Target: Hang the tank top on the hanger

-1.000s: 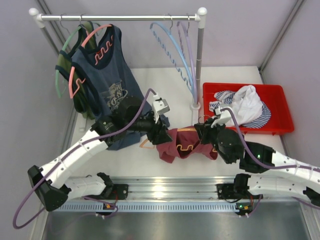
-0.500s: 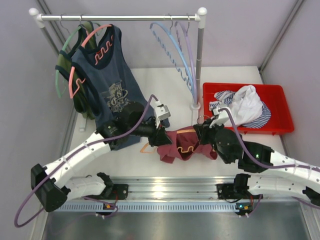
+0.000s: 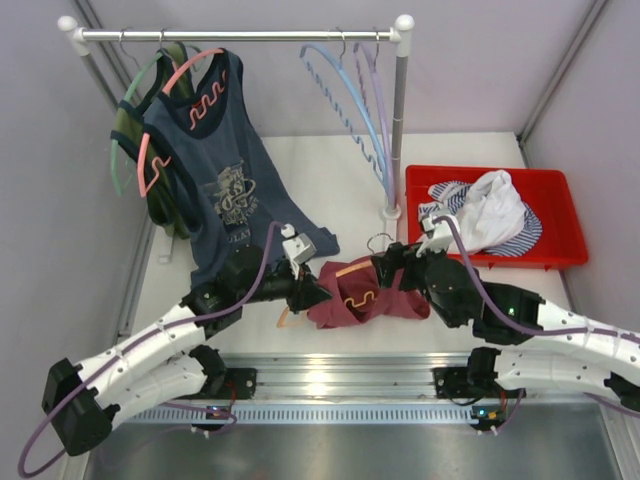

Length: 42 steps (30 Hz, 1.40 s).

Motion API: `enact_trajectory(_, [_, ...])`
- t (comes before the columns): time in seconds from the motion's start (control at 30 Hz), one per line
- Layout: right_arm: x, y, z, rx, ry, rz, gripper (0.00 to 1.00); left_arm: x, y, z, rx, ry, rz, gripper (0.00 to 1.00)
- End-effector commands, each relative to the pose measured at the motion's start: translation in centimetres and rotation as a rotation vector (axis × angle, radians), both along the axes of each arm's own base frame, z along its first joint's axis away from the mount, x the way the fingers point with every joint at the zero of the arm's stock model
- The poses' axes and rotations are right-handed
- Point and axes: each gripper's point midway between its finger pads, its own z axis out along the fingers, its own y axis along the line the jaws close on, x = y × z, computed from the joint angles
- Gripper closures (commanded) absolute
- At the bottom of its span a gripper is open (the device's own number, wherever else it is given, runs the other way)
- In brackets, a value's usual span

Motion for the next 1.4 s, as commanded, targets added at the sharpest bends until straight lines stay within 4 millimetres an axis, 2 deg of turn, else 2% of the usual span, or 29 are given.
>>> enact_trajectory(0.0, [-0.3, -1.1, 1.5, 0.030, -0.004, -0.033, 0.19, 1.7, -0.2, 4.5, -0.176, -0.123, 0.099, 1.00])
enact_trajectory(0.1, [-0.4, -2.3, 1.5, 0.046, 0.003, -0.063, 0.12, 2.3, 1.2, 4.3, -0.182, -0.127, 0.190, 1.00])
enact_trajectory(0.13, [-0.5, -2.8, 1.6, 0.060, 0.004, -0.065, 0.01, 2.7, 2.1, 4.4, -0.186, -0.140, 0.245, 1.00])
enact_trajectory(0.23, [-0.7, -3.7, 1.7, 0.068, 0.002, -0.078, 0.00, 3.0, 3.6, 4.9, -0.199, -0.153, 0.326, 1.00])
enact_trajectory(0.3, [-0.7, -4.3, 2.0, 0.070, -0.001, -0.089, 0.00, 3.8, 5.1, 4.4, -0.166, -0.138, 0.421, 1.00])
enact_trajectory(0.33, [-0.8, -4.6, 2.2, 0.074, -0.003, -0.093, 0.00, 3.8, 5.9, 5.3, -0.182, -0.147, 0.457, 1.00])
enact_trajectory(0.37, [-0.8, -4.9, 2.4, 0.070, -0.002, -0.098, 0.00, 4.8, 7.4, 5.0, -0.154, -0.133, 0.564, 1.00])
enact_trajectory(0.43, [-0.8, -5.2, 2.7, 0.069, -0.005, -0.105, 0.00, 5.3, 9.1, 5.5, -0.138, -0.137, 0.655, 1.00])
enact_trajectory(0.47, [-0.9, -5.4, 3.0, 0.075, -0.007, -0.104, 0.00, 5.3, 10.0, 7.2, -0.166, -0.160, 0.690, 1.00])
enact_trajectory(0.53, [-0.9, -5.6, 3.2, 0.076, -0.010, -0.104, 0.00, 5.9, 12.1, 7.5, -0.116, -0.167, 0.790, 1.00])
enact_trajectory(0.57, [-0.9, -5.6, 3.4, 0.081, -0.013, -0.104, 0.00, 5.9, 12.6, 9.5, -0.122, -0.182, 0.812, 1.00])
enact_trajectory(0.6, [-1.0, -5.7, 3.5, 0.080, -0.013, -0.103, 0.00, 6.1, 13.7, 9.5, -0.068, -0.188, 0.853, 1.00])
enact_trajectory(0.63, [-1.0, -5.7, 3.6, 0.080, -0.013, -0.103, 0.00, 6.3, 14.0, 11.6, -0.070, -0.199, 0.876, 1.00])
enact_trajectory(0.7, [-1.0, -5.8, 3.8, 0.080, -0.015, -0.103, 0.00, 6.6, 15.6, 12.7, -0.010, -0.213, 0.946, 1.00])
enact_trajectory(0.73, [-1.0, -5.8, 3.8, 0.082, -0.014, -0.105, 0.00, 7.0, 16.2, 15.2, -0.027, -0.223, 0.989, 1.00])
enact_trajectory(0.8, [-1.0, -5.7, 4.0, 0.082, -0.014, -0.098, 0.00, 7.3, 17.0, 16.9, -0.012, -0.236, 1.032, 1.00])
enact_trajectory(0.83, [-1.0, -5.6, 4.1, 0.086, -0.013, -0.098, 0.00, 7.6, 17.5, 18.6, 0.000, -0.243, 1.067, 1.00])
enact_trajectory(0.93, [-1.1, -5.6, 4.3, 0.088, -0.013, -0.089, 0.00, 8.3, 17.3, 21.3, 0.034, -0.258, 1.081, 1.00])
enact_trajectory(1.03, [-1.1, -5.5, 4.5, 0.092, -0.013, -0.083, 0.00, 9.3, 16.6, 23.0, 0.055, -0.267, 1.085, 1.00])
enact_trajectory(1.27, [-1.4, -5.3, 4.8, 0.101, -0.012, -0.063, 0.00, 11.8, 14.9, 25.5, 0.053, -0.287, 1.064, 1.00])
enact_trajectory(1.37, [-1.5, -5.5, 5.0, 0.109, -0.014, -0.059, 0.00, 13.2, 15.2, 26.4, 0.042, -0.289, 1.078, 1.00])
